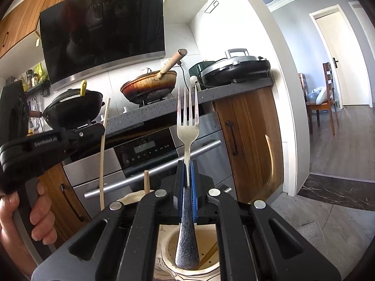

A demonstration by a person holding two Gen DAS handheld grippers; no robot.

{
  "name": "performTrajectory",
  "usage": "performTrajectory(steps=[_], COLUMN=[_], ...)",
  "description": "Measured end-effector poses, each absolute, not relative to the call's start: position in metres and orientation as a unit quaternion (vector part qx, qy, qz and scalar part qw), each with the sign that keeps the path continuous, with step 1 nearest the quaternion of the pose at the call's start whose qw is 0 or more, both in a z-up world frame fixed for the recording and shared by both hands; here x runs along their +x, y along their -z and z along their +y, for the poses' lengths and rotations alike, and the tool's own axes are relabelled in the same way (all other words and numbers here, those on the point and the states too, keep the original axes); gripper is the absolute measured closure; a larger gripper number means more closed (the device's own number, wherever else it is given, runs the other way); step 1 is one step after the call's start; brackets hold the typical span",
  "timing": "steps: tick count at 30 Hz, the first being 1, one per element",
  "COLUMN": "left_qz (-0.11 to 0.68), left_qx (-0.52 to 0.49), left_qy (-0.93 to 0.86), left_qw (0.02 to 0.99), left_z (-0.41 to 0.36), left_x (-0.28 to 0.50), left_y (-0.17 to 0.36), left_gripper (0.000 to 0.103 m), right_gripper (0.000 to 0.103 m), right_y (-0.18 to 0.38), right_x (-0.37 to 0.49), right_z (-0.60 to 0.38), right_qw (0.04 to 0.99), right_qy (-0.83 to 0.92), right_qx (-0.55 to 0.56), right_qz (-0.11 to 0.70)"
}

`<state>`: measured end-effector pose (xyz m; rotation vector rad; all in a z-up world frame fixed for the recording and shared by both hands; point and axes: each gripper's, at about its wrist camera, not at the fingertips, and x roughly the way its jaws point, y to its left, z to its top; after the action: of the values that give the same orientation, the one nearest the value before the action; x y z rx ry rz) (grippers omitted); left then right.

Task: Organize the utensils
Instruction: 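Drop chopstick into tall cup with left tool while right drops silver fork in small cup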

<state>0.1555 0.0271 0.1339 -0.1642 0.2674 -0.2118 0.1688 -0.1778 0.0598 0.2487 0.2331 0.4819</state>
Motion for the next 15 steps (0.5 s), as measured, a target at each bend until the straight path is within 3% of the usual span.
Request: performTrajectory(steps=[9,15], left_qz=[0.078,0.1], left_qx=[-0.053,-0.022], left_qy=[0.096,0.083], left_qw=[0.991,0.991], left_z=[0.019,0.008], left_x=[0.134,0.143], left_y=[-0.152,-0.137], left_gripper=[0.098,0.098], right_gripper=[0.098,0.097], right_y=[-0.057,-0.05], right_x=[0.172,0.175], right_z=[-0.179,-0.174], right_qw=[0.955,0.954], right_qy=[-0.237,-0.238], right_qx=[0.135,0.133], right_qz=[0.112,0.125])
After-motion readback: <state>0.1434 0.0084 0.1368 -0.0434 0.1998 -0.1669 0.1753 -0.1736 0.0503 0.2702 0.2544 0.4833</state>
